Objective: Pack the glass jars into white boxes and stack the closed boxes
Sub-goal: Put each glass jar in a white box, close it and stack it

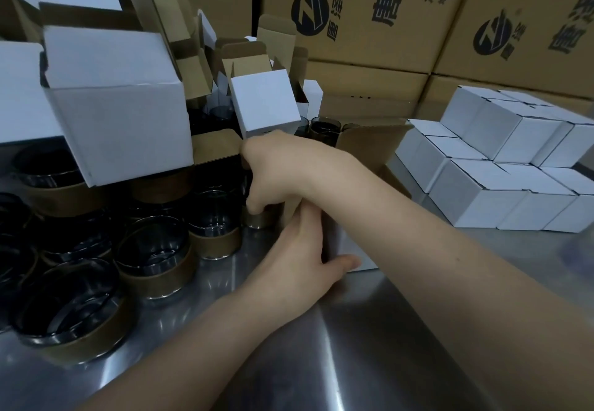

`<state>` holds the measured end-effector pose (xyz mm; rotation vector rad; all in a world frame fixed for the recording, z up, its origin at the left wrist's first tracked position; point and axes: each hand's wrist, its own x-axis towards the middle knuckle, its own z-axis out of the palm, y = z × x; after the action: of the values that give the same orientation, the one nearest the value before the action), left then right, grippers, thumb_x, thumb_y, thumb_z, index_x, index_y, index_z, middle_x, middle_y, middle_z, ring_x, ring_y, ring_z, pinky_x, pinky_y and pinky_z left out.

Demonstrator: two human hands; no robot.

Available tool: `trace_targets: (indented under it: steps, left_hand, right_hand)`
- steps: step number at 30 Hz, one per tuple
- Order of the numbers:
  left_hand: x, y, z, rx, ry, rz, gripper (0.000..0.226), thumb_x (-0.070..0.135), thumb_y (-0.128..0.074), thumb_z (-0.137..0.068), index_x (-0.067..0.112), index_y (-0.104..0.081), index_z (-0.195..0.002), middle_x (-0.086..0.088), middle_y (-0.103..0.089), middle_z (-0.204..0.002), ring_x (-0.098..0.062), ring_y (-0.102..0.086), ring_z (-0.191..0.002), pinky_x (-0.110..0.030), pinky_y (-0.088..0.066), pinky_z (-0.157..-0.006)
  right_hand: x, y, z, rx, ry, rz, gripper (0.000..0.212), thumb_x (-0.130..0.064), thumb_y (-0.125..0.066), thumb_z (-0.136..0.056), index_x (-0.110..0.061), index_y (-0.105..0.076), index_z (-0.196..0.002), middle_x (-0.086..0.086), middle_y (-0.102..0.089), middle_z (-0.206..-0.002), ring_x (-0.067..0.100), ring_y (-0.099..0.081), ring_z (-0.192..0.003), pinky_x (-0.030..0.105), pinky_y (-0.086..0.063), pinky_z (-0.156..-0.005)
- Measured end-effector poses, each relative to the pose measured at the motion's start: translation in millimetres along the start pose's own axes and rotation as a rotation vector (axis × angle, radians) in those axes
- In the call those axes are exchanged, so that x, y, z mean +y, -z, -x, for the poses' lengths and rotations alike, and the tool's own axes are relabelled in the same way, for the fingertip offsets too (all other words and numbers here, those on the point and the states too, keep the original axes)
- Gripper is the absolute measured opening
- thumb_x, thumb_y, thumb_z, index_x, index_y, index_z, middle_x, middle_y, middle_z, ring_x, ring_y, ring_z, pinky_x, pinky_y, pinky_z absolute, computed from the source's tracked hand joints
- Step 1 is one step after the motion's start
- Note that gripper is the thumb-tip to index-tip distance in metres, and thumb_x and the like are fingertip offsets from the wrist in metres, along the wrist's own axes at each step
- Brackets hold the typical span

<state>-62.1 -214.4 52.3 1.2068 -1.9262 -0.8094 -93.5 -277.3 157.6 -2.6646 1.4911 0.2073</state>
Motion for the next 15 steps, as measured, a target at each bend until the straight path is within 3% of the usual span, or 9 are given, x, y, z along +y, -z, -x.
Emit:
trace_targets:
  steps: [2,5,8,12,15]
  left_hand:
    - [-1,-1,0,0.014,0.000,0.024,0.084,0.034,-0.073,-0.082,0.031,-0.015,-0.143,0.006,-0.040,-0.144,-0.007,-0.039,-0.133,-0.031,-0.038,-0.110]
    - [-3,-2,-1,0.057,-0.015,0.049,0.085,0.033,-0.077,-0.079,0.058,-0.010,-0.125,0.012,-0.038,-0.146,-0.002,-0.036,-0.133,-0.023,-0.035,-0.106]
    - [-5,-2,-2,0.078,-0.039,0.067,0.088,0.030,-0.079,-0.077,0.063,-0.011,-0.123,0.023,-0.035,-0.142,0.016,-0.030,-0.121,-0.006,-0.028,-0.093]
    - [-8,-3,-3,0.089,-0.048,0.089,0.092,0.027,-0.081,-0.075,0.066,-0.011,-0.120,0.021,-0.037,-0.142,0.017,-0.034,-0.117,-0.011,-0.030,-0.091]
    - [-12,0,-3,0.122,-0.063,0.095,0.098,0.025,-0.081,-0.074,0.078,-0.006,-0.107,0.037,-0.036,-0.123,0.029,-0.034,-0.104,0.003,-0.029,-0.081]
  right_hand:
    - [4,2,6,0.073,0.003,-0.052,0.024,-0.020,-0.072,-0.079,-0.014,-0.053,-0.092,-0.001,-0.048,-0.078,0.013,-0.049,-0.065,0.021,-0.033,-0.044]
    - [12,10,21,0.210,-0.007,-0.127,0.035,-0.025,-0.072,-0.078,-0.018,-0.053,-0.107,-0.003,-0.049,-0.084,0.011,-0.051,-0.071,0.023,-0.034,-0.047]
    - [20,20,37,0.308,0.030,-0.266,0.048,-0.032,-0.073,-0.080,-0.023,-0.053,-0.123,-0.012,-0.050,-0.087,0.005,-0.053,-0.075,0.020,-0.041,-0.050]
    - [25,26,56,0.365,0.151,-0.533,0.059,-0.036,-0.076,-0.080,-0.033,-0.051,-0.133,-0.013,-0.058,-0.109,0.004,-0.063,-0.091,0.017,-0.055,-0.070]
    - [31,23,65,0.387,0.236,-0.712,0.063,-0.031,-0.078,-0.080,-0.030,-0.050,-0.137,-0.011,-0.060,-0.113,0.007,-0.068,-0.092,0.013,-0.051,-0.060]
